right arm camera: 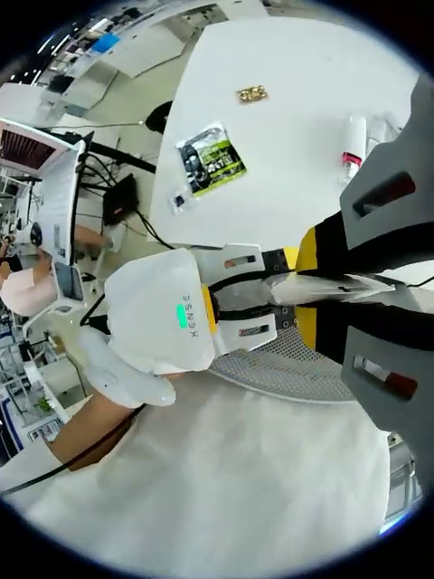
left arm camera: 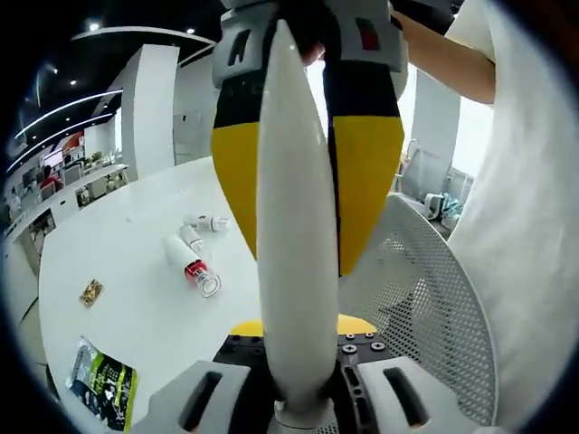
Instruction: Arrange the skincare products in the storage area until every visible bottle or jar stands upright without overlapping.
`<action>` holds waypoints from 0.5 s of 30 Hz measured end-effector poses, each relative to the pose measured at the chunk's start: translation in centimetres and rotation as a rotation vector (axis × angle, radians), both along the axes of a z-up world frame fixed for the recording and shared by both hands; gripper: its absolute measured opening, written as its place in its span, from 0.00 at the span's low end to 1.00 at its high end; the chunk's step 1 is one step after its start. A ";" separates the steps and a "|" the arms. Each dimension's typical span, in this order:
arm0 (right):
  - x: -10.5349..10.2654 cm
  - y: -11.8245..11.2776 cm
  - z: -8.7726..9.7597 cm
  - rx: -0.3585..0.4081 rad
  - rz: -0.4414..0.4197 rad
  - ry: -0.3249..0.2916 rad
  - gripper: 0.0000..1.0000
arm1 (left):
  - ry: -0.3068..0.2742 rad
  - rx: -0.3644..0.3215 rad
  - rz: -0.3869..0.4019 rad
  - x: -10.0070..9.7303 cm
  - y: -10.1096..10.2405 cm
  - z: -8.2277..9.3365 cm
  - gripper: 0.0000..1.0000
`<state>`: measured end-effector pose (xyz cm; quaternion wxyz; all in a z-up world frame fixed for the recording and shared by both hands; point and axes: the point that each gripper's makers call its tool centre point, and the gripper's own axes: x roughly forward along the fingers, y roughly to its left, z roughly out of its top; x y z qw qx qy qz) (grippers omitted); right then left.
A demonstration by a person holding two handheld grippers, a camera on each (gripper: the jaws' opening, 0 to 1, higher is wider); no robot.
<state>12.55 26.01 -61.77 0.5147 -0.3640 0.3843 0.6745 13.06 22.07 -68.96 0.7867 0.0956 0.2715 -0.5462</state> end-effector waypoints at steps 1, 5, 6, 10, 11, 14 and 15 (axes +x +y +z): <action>0.0 -0.1 0.0 0.001 0.000 -0.007 0.06 | -0.010 0.005 0.011 0.2 0.0 0.0 0.22; 0.5 -0.1 -0.2 0.002 0.015 -0.045 0.05 | -0.054 0.022 0.043 1.0 0.1 -0.1 0.24; 0.6 -0.1 -0.2 0.000 0.016 -0.053 0.05 | -0.069 0.032 0.057 1.3 0.1 -0.3 0.25; 1.2 -0.1 -0.3 -0.014 0.025 -0.074 0.05 | -0.093 0.064 0.107 2.3 0.7 -0.6 0.26; 1.6 -0.1 -0.3 -0.020 0.029 -0.091 0.05 | -0.115 0.095 0.117 2.6 1.1 -0.8 0.26; 2.5 -0.2 -0.1 -0.036 0.043 -0.124 0.05 | -0.144 0.165 0.139 3.1 2.2 -1.5 0.28; 3.0 -0.1 0.0 -0.032 0.042 -0.143 0.05 | -0.149 0.158 0.158 3.3 2.2 -1.4 0.30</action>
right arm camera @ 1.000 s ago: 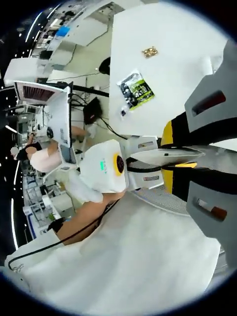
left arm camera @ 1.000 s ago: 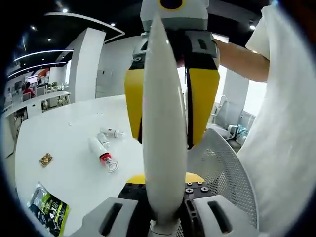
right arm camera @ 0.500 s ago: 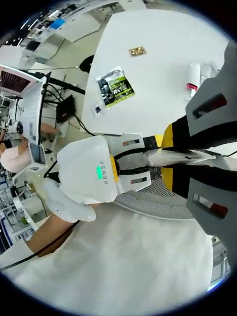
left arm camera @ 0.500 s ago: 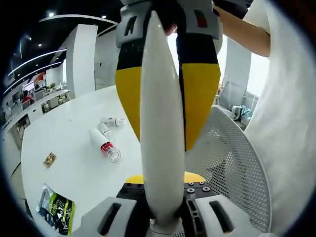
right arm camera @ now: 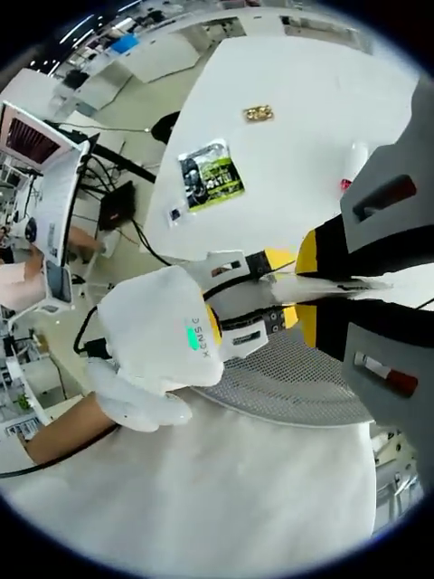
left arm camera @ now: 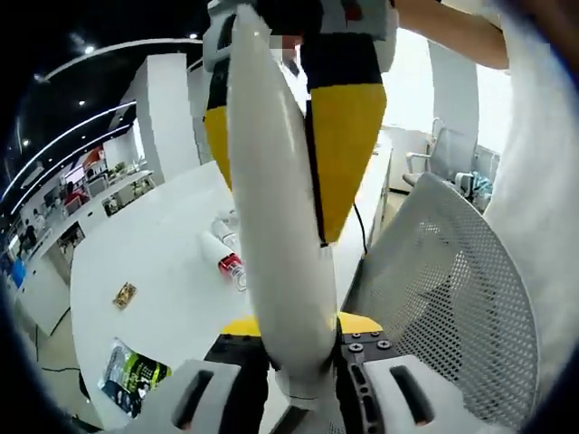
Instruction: Arrange the skincare products in the storage area until every visible bottle or jar stands upright without overlapping.
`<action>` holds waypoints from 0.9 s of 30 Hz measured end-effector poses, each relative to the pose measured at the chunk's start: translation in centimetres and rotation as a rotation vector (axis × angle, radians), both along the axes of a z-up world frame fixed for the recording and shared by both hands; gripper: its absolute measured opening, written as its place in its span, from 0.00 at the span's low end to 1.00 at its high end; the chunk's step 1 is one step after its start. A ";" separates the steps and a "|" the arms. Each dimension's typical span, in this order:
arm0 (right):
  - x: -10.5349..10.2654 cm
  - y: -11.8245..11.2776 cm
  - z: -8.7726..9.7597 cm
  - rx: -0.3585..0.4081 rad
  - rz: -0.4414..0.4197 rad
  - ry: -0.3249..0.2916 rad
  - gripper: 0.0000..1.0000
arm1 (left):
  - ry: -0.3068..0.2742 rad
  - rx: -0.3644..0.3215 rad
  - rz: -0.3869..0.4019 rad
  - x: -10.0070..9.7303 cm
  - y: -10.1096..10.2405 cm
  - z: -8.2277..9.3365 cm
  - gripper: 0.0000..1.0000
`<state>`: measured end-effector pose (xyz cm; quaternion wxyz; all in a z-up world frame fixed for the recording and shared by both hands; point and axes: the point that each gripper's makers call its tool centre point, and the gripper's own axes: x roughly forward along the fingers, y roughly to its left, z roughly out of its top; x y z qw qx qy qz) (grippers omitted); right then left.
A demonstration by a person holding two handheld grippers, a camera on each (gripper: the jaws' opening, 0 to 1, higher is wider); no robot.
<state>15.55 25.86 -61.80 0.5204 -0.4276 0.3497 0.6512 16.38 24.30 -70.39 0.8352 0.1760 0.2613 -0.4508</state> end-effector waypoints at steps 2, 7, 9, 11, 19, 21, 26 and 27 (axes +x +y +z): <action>0.4 0.0 0.1 0.004 -0.003 0.005 0.05 | -0.001 -0.022 0.014 0.2 0.0 0.3 0.33; 1.6 -0.4 0.2 -0.006 -0.002 -0.029 0.05 | 0.055 -0.056 0.083 1.3 0.8 0.4 0.33; 2.5 -0.7 0.3 -0.013 -0.017 -0.041 0.05 | 0.064 -0.127 0.134 2.2 1.6 1.6 0.33; 3.6 -0.8 0.4 -0.010 -0.040 -0.064 0.05 | 0.008 -0.057 0.139 3.0 3.4 1.7 0.33; 7.2 -1.1 0.5 -0.018 -0.105 -0.095 0.05 | -0.060 0.240 0.088 2.8 6.0 -3.0 0.23; 8.0 -1.3 0.4 -0.028 -0.108 -0.106 0.05 | -0.091 0.243 0.057 2.7 5.4 -2.7 0.23; 9.7 -1.7 0.1 -0.041 -0.120 -0.113 0.06 | -0.010 0.233 0.159 3.0 6.9 -3.5 0.24; 10.0 -1.7 0.0 -0.044 -0.120 -0.117 0.06 | -0.014 0.231 0.151 3.1 6.8 -3.5 0.24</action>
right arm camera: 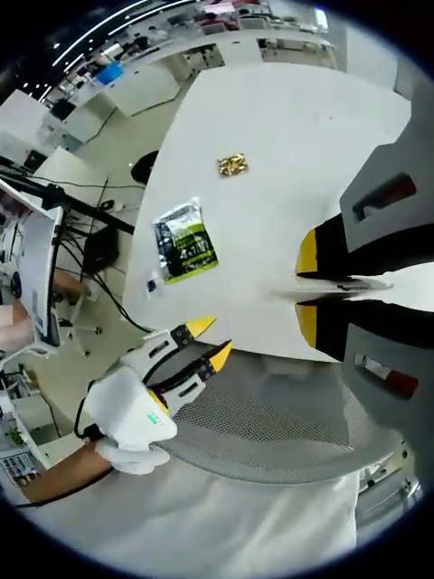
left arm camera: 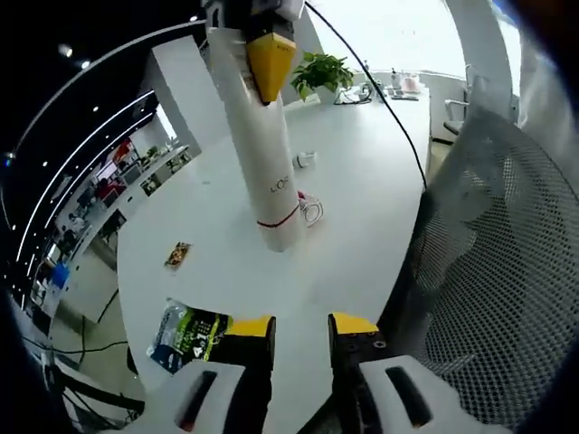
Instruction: Arrange the skincare products in the storage area until every visible bottle or jar stands upright without overlapping.
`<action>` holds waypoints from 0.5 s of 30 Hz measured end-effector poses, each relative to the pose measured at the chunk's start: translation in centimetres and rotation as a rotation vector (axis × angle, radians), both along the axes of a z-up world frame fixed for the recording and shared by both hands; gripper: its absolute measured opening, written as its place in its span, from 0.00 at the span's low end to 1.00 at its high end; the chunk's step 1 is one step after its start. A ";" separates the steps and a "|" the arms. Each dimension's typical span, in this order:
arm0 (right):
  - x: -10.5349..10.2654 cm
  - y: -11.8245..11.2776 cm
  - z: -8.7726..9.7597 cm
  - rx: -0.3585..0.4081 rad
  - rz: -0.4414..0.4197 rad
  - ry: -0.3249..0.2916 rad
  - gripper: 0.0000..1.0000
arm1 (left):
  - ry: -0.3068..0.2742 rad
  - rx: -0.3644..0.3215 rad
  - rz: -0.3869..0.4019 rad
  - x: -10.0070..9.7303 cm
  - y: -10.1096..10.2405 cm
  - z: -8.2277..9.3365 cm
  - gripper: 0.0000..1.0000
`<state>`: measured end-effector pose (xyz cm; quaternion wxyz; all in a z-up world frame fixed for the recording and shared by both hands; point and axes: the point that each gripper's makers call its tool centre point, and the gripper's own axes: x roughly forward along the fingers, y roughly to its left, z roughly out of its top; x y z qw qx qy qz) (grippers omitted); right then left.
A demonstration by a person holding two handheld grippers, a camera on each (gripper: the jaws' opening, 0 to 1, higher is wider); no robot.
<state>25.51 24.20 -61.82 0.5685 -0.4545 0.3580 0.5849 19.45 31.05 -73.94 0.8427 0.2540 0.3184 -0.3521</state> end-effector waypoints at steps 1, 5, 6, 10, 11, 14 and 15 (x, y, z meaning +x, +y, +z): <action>0.4 0.0 -0.1 -0.006 0.000 -0.001 0.06 | -0.009 0.014 -0.010 -0.1 0.0 -0.1 0.24; 1.6 0.0 -0.7 -0.019 0.004 -0.001 0.06 | 0.005 0.044 -0.009 -0.2 0.4 -0.4 0.24; 1.9 0.0 -0.8 -0.025 0.006 -0.001 0.06 | 0.010 0.048 -0.003 -0.2 0.6 -0.5 0.24; 3.3 -0.2 -1.3 -0.048 0.017 -0.003 0.06 | -0.005 0.058 0.008 0.0 0.9 -0.3 0.23; 3.6 -0.3 -1.4 -0.053 0.019 -0.003 0.06 | -0.014 0.062 0.012 0.1 1.1 -0.2 0.22; 5.0 -0.8 -1.4 -0.069 0.020 -0.015 0.06 | -0.025 0.058 0.019 0.3 1.2 0.0 0.22; 5.3 -0.9 -1.3 -0.072 0.019 -0.020 0.06 | -0.025 0.060 0.019 0.2 1.2 0.0 0.22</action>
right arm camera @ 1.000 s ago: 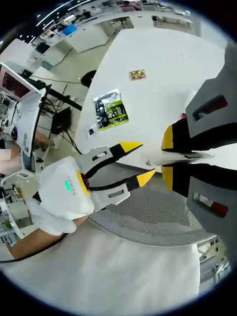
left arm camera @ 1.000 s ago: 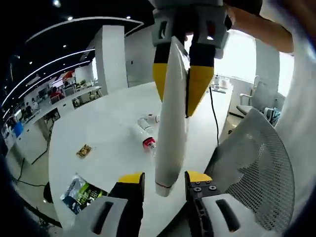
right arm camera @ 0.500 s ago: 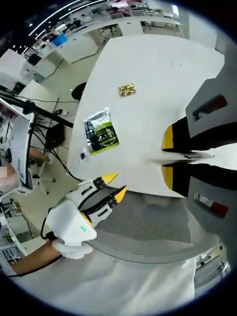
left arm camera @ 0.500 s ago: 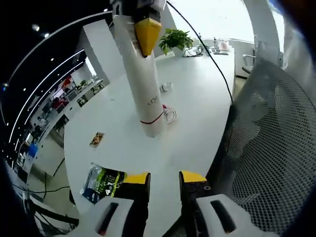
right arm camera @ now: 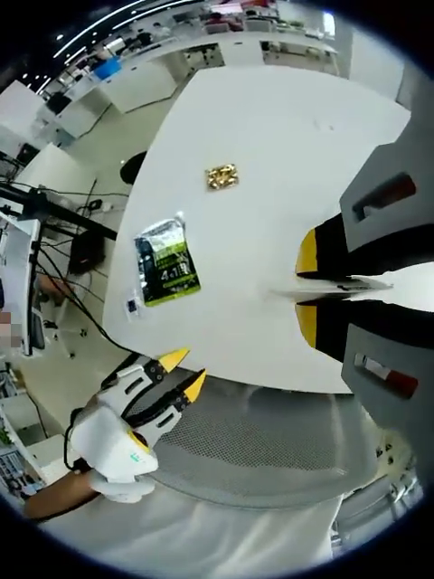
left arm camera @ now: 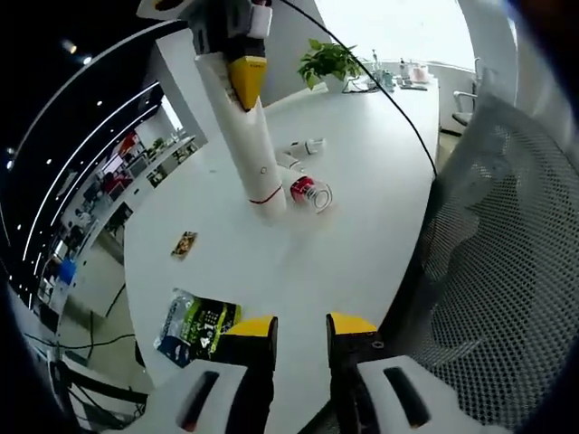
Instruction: Arrange the skincare products in the storage area until every visible bottle or jar stands upright without overlapping.
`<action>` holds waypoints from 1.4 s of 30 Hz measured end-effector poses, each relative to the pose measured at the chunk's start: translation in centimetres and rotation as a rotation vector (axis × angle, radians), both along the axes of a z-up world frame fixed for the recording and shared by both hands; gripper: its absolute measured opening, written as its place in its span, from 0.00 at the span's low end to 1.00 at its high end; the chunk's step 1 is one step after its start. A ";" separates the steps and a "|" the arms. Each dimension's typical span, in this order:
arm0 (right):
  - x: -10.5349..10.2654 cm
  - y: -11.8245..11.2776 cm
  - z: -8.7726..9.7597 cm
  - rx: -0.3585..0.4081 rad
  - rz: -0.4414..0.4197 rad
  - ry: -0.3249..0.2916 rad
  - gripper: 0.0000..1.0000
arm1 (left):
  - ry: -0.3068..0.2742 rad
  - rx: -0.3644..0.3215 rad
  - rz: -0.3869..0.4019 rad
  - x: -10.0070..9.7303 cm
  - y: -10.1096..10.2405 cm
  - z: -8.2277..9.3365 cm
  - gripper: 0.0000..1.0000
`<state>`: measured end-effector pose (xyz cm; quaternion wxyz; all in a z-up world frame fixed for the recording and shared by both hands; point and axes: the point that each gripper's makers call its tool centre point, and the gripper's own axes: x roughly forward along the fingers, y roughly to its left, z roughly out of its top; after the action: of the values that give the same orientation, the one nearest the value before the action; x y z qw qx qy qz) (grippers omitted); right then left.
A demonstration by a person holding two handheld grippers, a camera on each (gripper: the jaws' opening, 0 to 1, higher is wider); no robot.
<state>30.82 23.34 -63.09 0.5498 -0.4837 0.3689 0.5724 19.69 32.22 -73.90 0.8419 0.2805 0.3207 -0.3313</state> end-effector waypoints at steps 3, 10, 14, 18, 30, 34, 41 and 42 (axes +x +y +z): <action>1.3 -0.4 0.3 -0.002 -0.017 -0.006 0.06 | -0.003 0.001 -0.002 0.0 0.0 0.1 0.22; 3.6 -0.3 1.0 0.011 -0.066 -0.007 0.06 | -0.017 0.005 0.004 0.2 0.1 0.2 0.22; 4.7 0.0 0.6 0.003 -0.058 -0.014 0.06 | -0.018 0.007 0.002 0.2 0.1 0.2 0.22; 5.4 -0.1 0.0 -0.002 -0.060 0.001 0.06 | -0.018 0.013 0.001 0.2 0.1 0.1 0.22; 8.1 -1.8 -1.3 -0.022 -0.073 0.012 0.06 | 0.001 0.023 0.014 0.2 0.4 -0.2 0.21; 9.8 -2.4 -1.6 -0.026 -0.090 0.009 0.06 | 0.013 0.031 0.018 0.1 0.5 -0.5 0.21; 11.9 -3.0 -2.3 -0.030 -0.111 0.018 0.06 | 0.020 0.033 0.024 0.2 0.6 -0.7 0.21; 12.3 -3.1 -2.4 -0.036 -0.108 0.015 0.06 | 0.023 0.036 0.024 0.2 0.6 -0.8 0.21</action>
<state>43.09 20.26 -65.52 0.5682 -0.4685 0.4089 0.5390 19.87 32.87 -74.66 0.8368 0.2880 0.3395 -0.3186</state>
